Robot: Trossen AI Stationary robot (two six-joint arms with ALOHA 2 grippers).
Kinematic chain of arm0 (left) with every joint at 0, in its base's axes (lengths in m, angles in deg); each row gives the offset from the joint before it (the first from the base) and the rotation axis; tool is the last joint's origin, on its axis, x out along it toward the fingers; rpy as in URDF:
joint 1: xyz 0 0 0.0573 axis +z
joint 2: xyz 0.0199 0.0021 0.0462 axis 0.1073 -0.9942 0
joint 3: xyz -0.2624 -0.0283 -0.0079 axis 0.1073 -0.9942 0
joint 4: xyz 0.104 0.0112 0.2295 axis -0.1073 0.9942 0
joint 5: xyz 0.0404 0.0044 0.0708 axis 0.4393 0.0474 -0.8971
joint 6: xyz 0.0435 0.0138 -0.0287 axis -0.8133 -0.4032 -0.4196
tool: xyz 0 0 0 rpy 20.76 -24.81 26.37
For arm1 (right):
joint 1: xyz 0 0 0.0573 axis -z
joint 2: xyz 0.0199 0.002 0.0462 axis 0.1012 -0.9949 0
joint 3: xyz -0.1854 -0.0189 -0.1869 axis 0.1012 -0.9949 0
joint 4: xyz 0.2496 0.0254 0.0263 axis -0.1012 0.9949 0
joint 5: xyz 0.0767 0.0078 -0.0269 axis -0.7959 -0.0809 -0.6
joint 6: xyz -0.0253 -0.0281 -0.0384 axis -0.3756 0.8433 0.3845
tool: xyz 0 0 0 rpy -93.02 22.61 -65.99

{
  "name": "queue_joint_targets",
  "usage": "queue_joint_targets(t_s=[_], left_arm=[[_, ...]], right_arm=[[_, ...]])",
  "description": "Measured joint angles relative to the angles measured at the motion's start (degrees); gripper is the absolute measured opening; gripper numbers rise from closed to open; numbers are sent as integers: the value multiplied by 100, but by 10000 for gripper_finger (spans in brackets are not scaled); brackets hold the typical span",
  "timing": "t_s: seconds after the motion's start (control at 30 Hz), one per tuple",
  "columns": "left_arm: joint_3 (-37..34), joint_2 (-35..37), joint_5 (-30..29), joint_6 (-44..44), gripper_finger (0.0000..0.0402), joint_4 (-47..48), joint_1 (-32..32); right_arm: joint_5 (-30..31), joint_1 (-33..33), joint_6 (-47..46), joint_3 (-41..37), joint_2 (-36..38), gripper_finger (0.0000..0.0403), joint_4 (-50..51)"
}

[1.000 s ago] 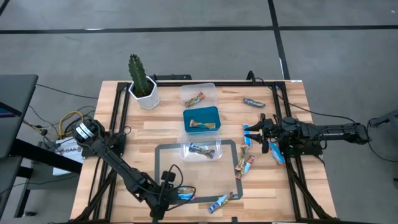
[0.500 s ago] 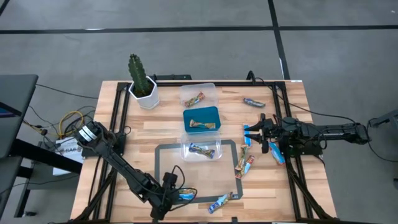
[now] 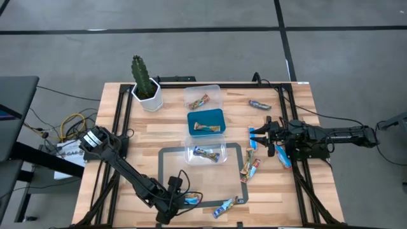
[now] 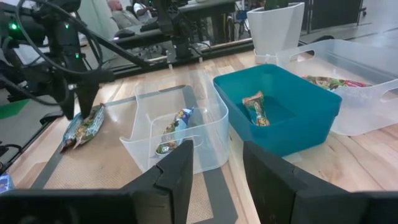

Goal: Pick and place Granola Bars by type
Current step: Put the red granola bar into the top transparent bin

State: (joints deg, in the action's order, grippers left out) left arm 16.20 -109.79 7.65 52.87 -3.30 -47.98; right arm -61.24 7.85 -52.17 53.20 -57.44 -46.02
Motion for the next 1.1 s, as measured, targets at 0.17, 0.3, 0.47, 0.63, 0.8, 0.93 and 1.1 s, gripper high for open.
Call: queue_joint_targets(t_s=[0.17, 0.3, 0.47, 0.63, 0.8, 0.93, 1.1], left_arm=[[2, 11, -194, -6, 187, -21, 39], [3, -24, -217, 105, 187, -7, 44], [4, -120, -205, 147, 187, -52, 54], [4, -168, -180, 232, 187, -91, 59], [4, -183, -172, 295, 180, -97, 59], [4, -183, -184, 295, 150, -97, 59], [4, -183, -184, 300, 101, -102, 59]], right_arm=[[0, -2, -1, 0, 0, 134, -2], [0, -2, 1, 0, 0, 133, 2], [0, 0, -1, 0, -1, 134, 5], [0, 0, -1, 0, -2, 133, 9], [0, 0, 1, 0, 0, 134, 13], [0, 0, 1, 0, 0, 133, 15], [-1, -2, 0, 0, 0, 133, 17]])
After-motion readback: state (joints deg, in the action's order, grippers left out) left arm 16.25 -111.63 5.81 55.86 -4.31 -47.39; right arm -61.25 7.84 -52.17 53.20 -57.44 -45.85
